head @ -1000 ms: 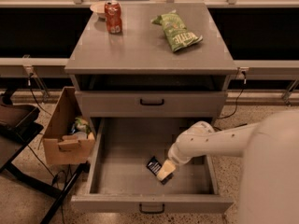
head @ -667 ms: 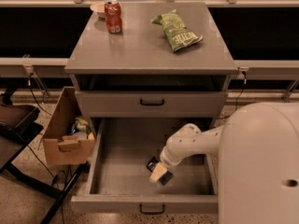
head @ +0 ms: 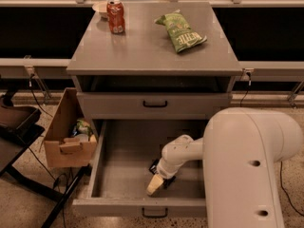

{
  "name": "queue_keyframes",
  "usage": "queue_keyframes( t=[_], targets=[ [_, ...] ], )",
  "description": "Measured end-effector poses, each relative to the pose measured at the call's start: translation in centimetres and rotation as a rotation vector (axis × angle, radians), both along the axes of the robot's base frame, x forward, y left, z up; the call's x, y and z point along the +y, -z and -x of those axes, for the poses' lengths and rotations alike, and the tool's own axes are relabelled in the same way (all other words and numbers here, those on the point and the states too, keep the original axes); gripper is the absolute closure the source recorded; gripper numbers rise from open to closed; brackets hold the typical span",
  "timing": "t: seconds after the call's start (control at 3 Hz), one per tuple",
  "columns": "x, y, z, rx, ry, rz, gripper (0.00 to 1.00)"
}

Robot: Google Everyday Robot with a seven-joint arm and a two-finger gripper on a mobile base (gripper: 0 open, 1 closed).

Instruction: Pick rxbar blueberry from middle drawer and place on counter

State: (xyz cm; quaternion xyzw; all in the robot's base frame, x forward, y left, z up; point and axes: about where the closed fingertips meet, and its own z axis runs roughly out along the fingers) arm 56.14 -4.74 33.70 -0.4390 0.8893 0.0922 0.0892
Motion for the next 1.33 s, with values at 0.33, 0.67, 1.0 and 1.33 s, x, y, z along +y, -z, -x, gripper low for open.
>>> queue_keyframes(
  t=[0.33, 0.67, 1.0, 1.33],
  targets=[
    [-0.66, 0.35, 0.05, 0.006, 0.016, 0.004, 0.26],
    [-0.66, 0.35, 0.05, 0.006, 0.016, 0.004, 0.50],
    [-0.66, 0.35, 0.05, 0.006, 0.016, 0.004, 0.73],
    [-0.66, 0.36, 0.05, 0.006, 0.016, 0.004, 0.95]
  ],
)
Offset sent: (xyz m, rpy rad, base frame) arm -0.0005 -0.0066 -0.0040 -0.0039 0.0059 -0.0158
